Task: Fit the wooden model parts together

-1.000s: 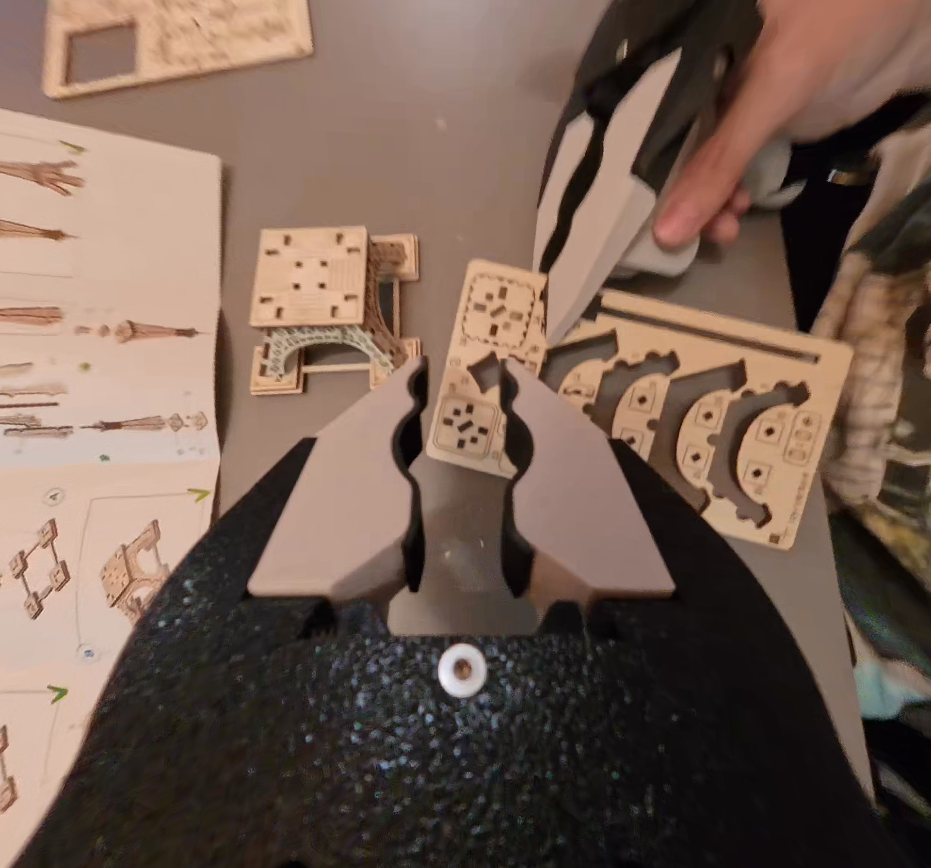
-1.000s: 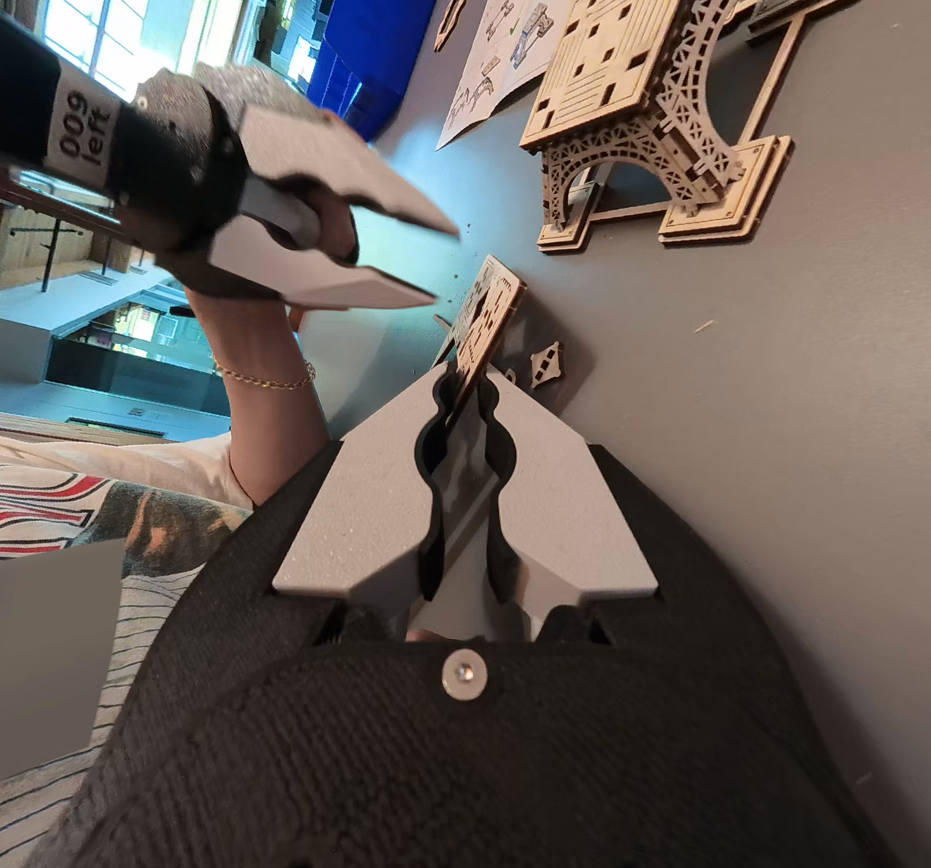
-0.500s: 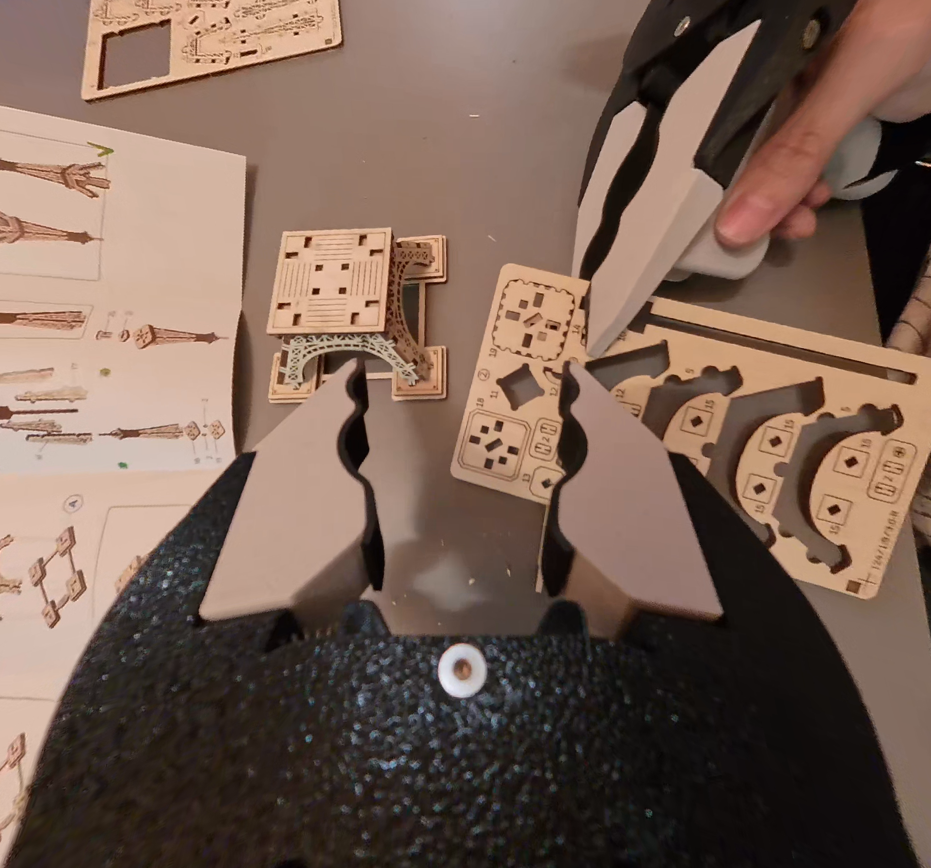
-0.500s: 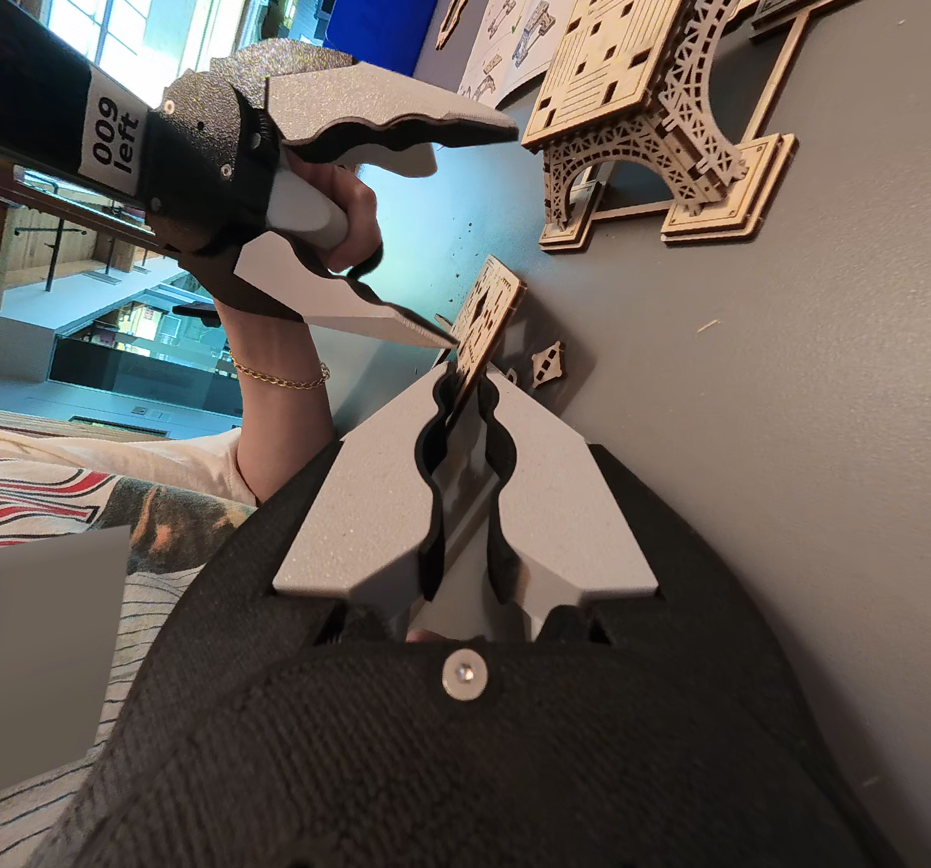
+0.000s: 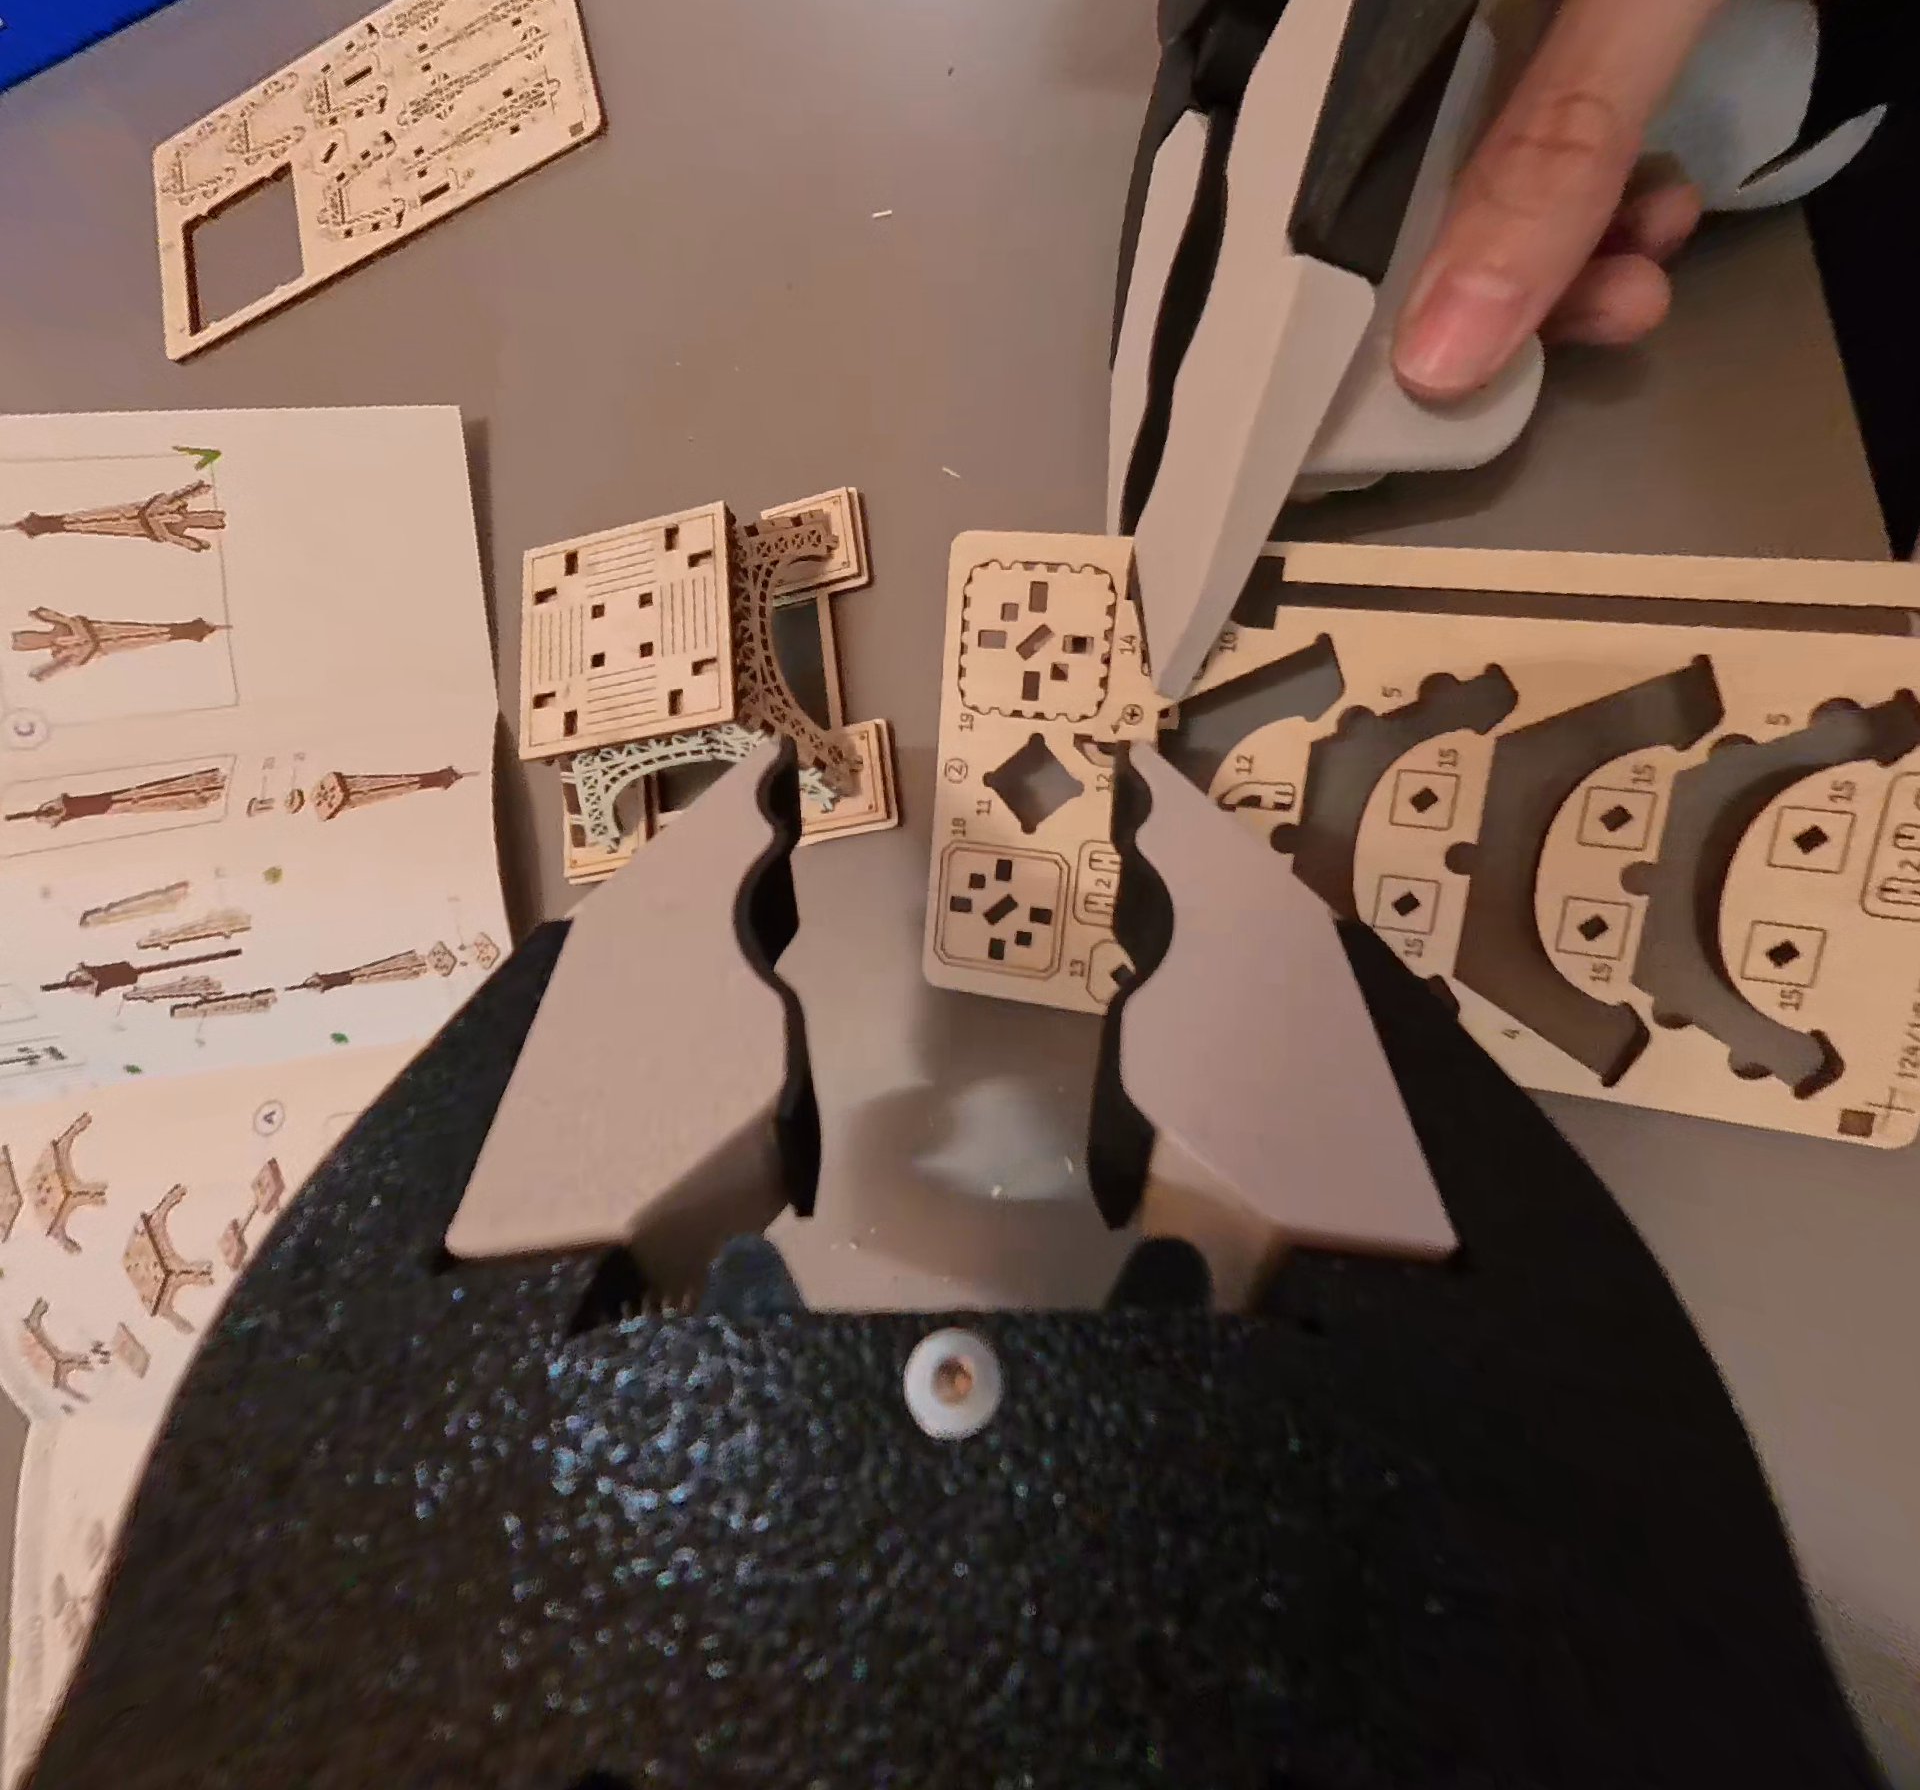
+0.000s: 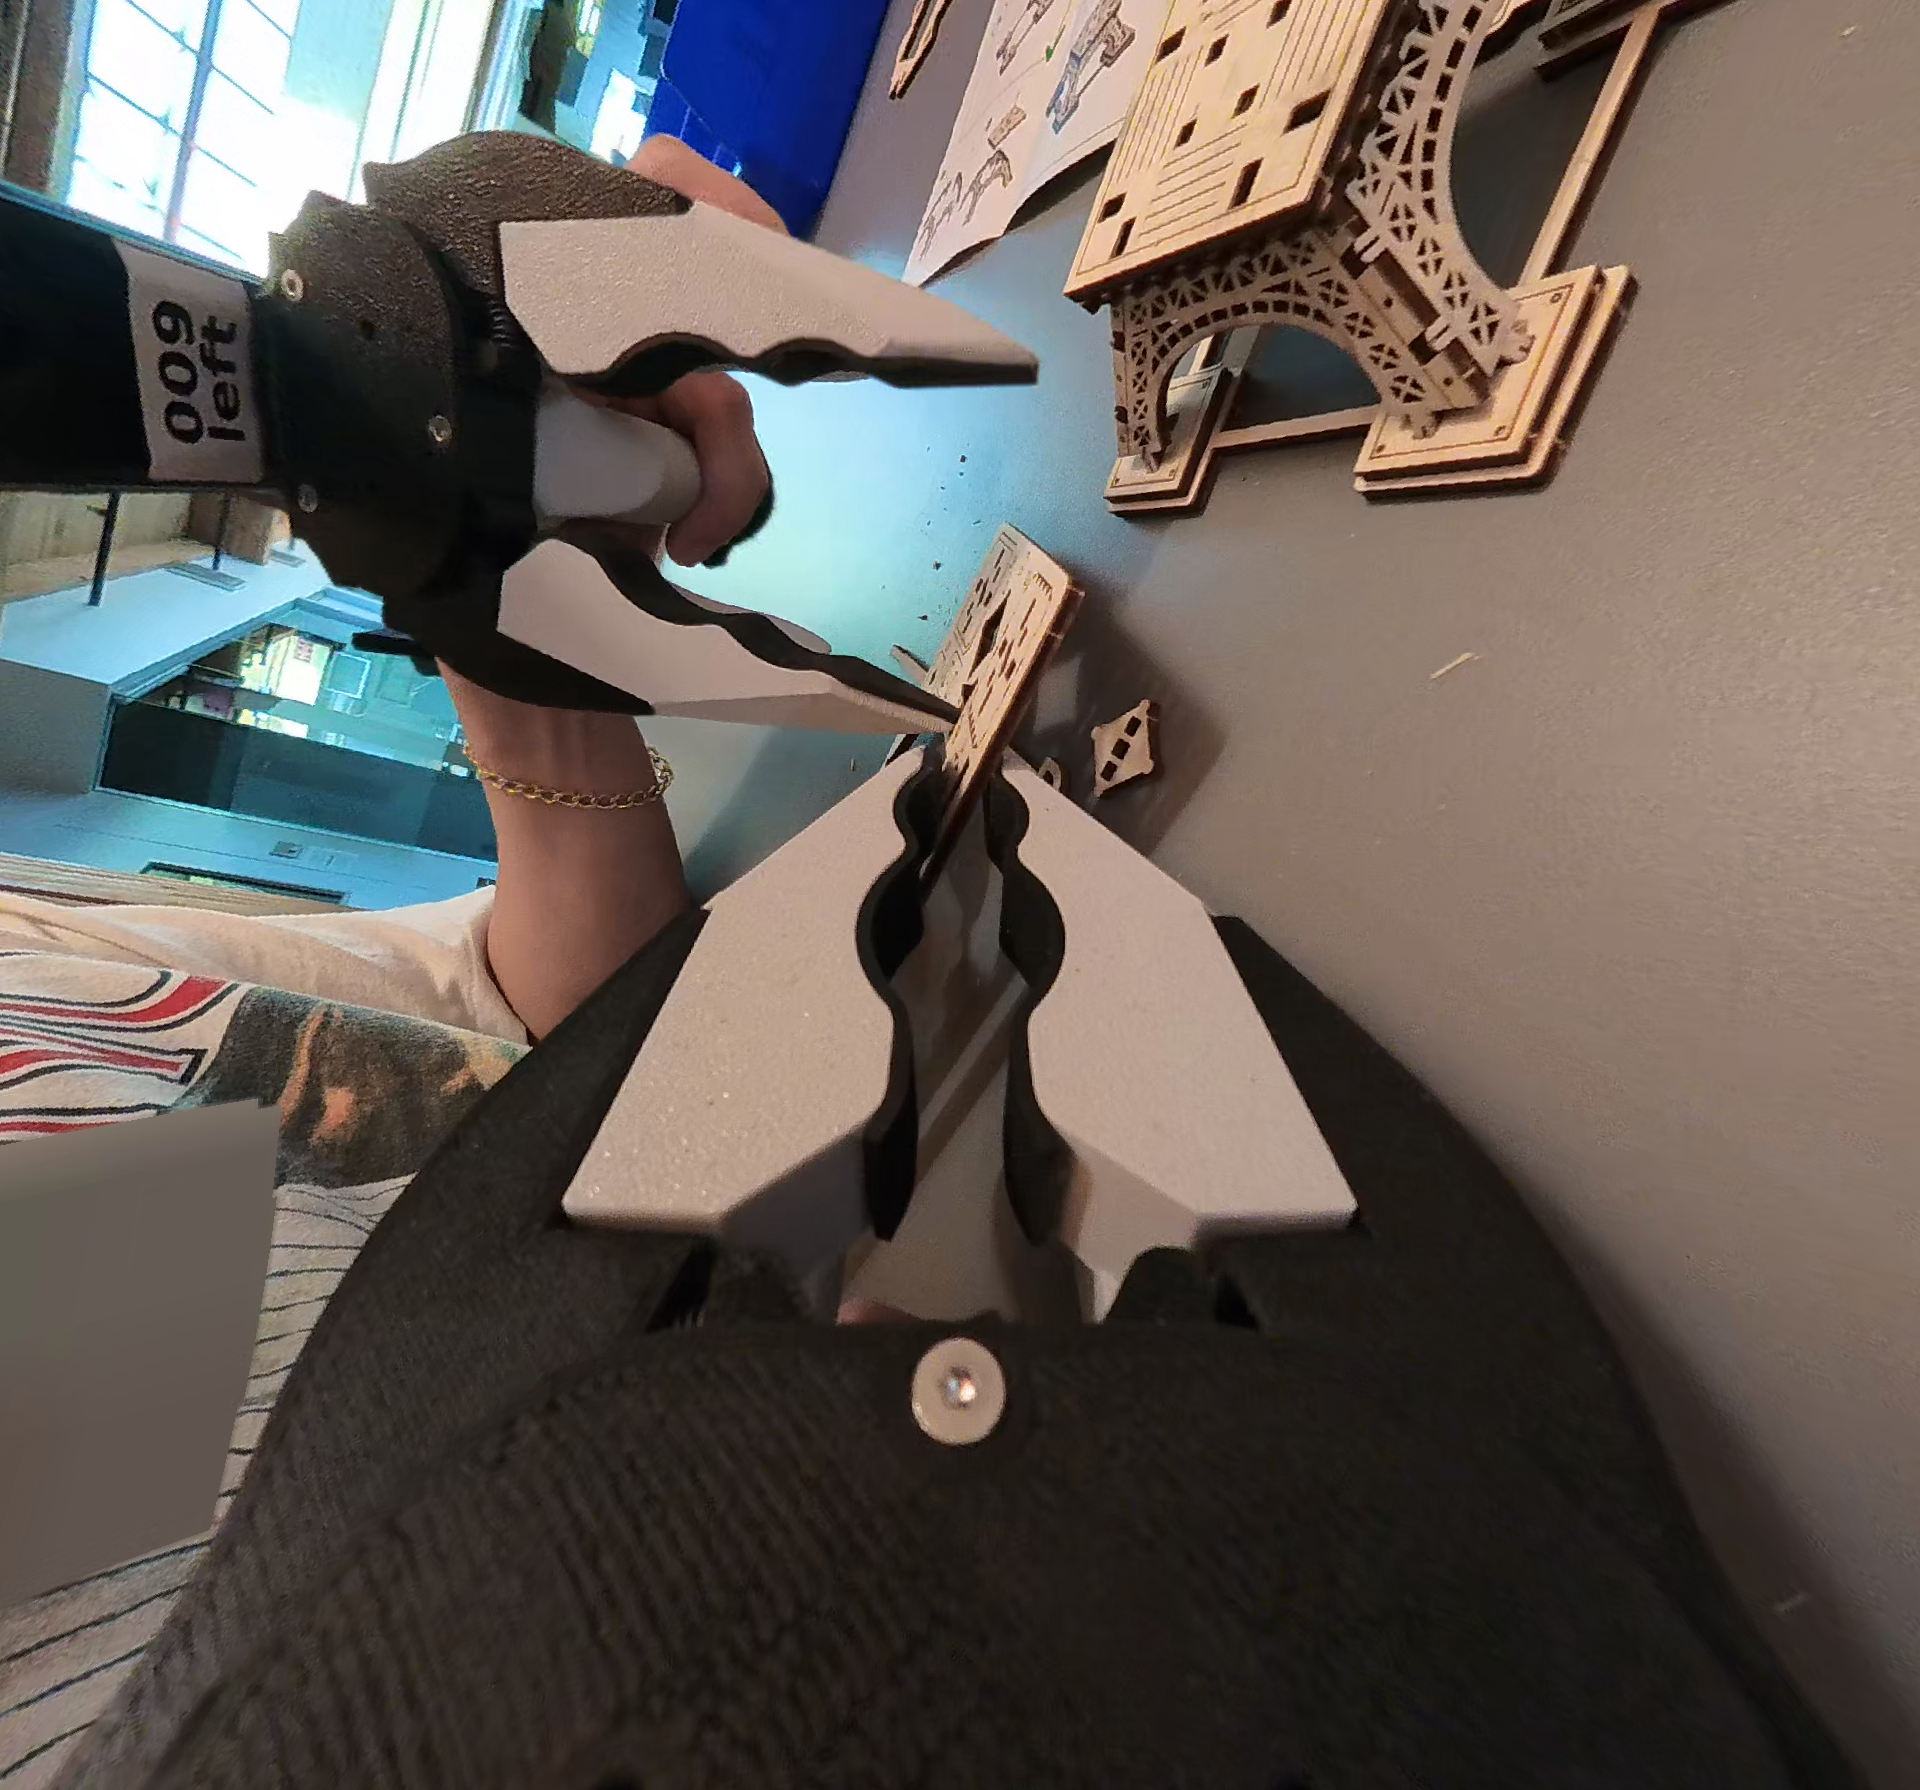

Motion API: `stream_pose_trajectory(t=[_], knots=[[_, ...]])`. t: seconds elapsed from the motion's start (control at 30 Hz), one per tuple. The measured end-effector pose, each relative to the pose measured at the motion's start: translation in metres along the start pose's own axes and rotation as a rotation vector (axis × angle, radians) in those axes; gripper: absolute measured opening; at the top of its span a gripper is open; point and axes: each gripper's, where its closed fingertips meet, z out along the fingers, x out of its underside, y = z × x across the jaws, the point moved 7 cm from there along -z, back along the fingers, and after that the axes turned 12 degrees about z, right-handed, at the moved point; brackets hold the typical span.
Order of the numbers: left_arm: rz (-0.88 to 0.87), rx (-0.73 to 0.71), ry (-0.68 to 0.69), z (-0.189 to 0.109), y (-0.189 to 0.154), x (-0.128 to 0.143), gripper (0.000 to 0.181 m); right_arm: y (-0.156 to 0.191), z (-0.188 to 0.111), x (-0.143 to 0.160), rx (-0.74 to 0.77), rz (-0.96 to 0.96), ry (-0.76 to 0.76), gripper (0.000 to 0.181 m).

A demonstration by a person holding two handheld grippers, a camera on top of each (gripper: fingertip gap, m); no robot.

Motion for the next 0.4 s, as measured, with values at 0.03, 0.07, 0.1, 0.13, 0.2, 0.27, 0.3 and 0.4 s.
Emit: stream_pose_trajectory(t=[0.03, 0.07, 0.1, 0.13, 0.2, 0.27, 0.3, 0.4], knots=[[0.008, -0.003, 0.007, -0.0001, -0.0001, -0.0007, 0.058, 0.0001, -0.0001, 0.0001, 0.001, -0.001, -0.001, 0.006], [0.013, -0.007, 0.013, -0.0002, -0.0002, -0.0014, 0.058, 0.0002, -0.0002, 0.0001, 0.001, -0.001, -0.001, 0.006], [0.018, -0.01, 0.017, -0.0002, -0.0004, -0.0019, 0.058, 0.0002, -0.0002, 0.0001, 0.0, -0.001, -0.001, 0.006], [0.025, -0.015, 0.02, -0.0005, -0.0003, -0.0025, 0.059, 0.0003, -0.0003, 0.0001, -0.001, -0.001, -0.003, 0.006], [0.048, -0.033, 0.026, -0.0011, 0.0001, -0.0036, 0.061, 0.0005, -0.0006, 0.0003, -0.002, -0.004, -0.006, 0.006], [0.059, -0.045, 0.03, -0.0016, 0.0, -0.0042, 0.062, 0.0005, -0.0006, 0.0001, -0.007, 0.002, -0.004, 0.006], [0.059, -0.047, 0.027, -0.0016, -0.0001, -0.004, 0.062, 0.0003, -0.0005, 0.0001, -0.01, 0.007, -0.003, 0.006], [0.026, -0.042, -0.001, -0.0009, 0.0014, -0.0012, 0.063, -0.0004, -0.0006, -0.0007, -0.018, 0.026, -0.003, 0.005]])
